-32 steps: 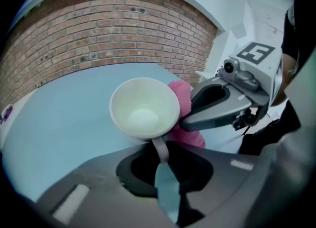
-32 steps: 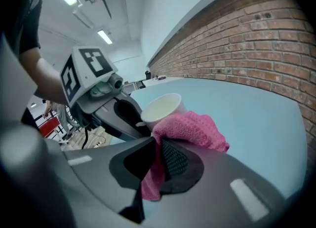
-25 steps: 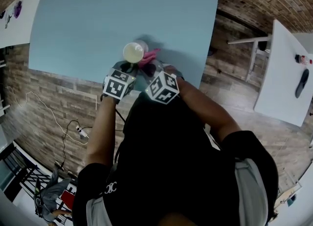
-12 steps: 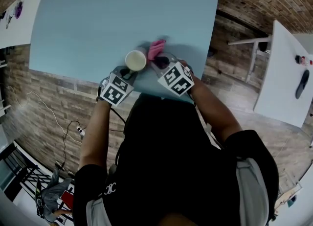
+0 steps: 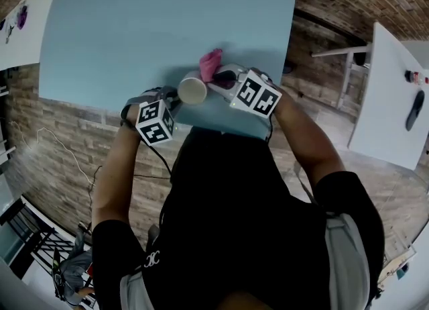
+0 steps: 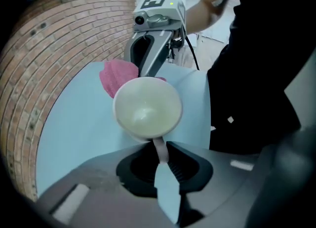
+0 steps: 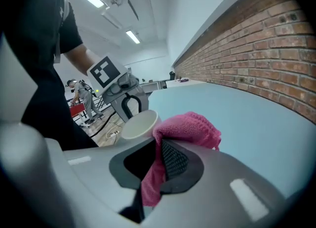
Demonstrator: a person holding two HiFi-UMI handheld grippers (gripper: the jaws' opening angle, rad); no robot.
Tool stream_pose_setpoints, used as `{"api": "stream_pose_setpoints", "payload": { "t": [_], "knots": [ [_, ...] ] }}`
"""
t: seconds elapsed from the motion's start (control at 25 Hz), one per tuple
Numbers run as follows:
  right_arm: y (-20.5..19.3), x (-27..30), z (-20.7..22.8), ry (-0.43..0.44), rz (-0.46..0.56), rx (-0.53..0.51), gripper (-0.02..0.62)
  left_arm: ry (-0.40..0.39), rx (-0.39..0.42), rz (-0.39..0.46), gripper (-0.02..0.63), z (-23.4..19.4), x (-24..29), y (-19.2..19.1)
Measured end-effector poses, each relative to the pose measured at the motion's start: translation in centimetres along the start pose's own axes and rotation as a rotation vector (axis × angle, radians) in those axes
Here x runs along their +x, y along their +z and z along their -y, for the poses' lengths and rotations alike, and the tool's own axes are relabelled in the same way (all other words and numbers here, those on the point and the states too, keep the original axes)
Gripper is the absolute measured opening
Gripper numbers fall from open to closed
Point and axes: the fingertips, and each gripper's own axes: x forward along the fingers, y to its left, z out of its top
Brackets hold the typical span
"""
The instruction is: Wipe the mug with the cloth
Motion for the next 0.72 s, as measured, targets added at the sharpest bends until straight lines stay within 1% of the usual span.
{"api": "stream_pose_setpoints", "payload": {
  "t": [0.08,0.2,0.32,0.44,0.52,0.56,0.64,0.72],
  "knots": [
    [-0.8,0.4,-0.2,0.01,-0.02,0.003,0.035,0.006,0.073,-0.042,0.048,-0.6,-0.1,-0.5],
    [-2.1,1.0,-0.7,0.014,-0.053,0.005,0.035,0.012,0.16,-0.084,0.048,-1.1,-0.6,-0.4],
    [-1.3,0.2,-1.3,0.011,-0.026,-0.001,0.035,0.023,0.218,-0.111,0.048,-1.1,-0.8,-0.2],
    [0.9,-1.1,-1.7,0.012,0.036,-0.043,0.035,0.036,0.234,-0.113,0.048,-1.3,-0.7,0.0],
    [1.8,-1.6,-2.0,0.02,0.057,-0.067,0.035,0.042,0.235,-0.116,0.048,-1.3,-0.5,0.0],
    [1.9,-1.6,-2.1,0.027,0.06,-0.063,0.035,0.045,0.237,-0.119,0.048,-1.3,-0.4,-0.1],
    [1.3,-1.3,-2.0,0.04,0.055,-0.023,0.035,0.047,0.239,-0.121,0.048,-1.2,-0.4,-0.2],
    [0.0,-0.5,-1.7,0.04,0.024,0.001,0.035,0.047,0.242,-0.118,0.048,-1.0,-0.5,-0.1]
  ]
}}
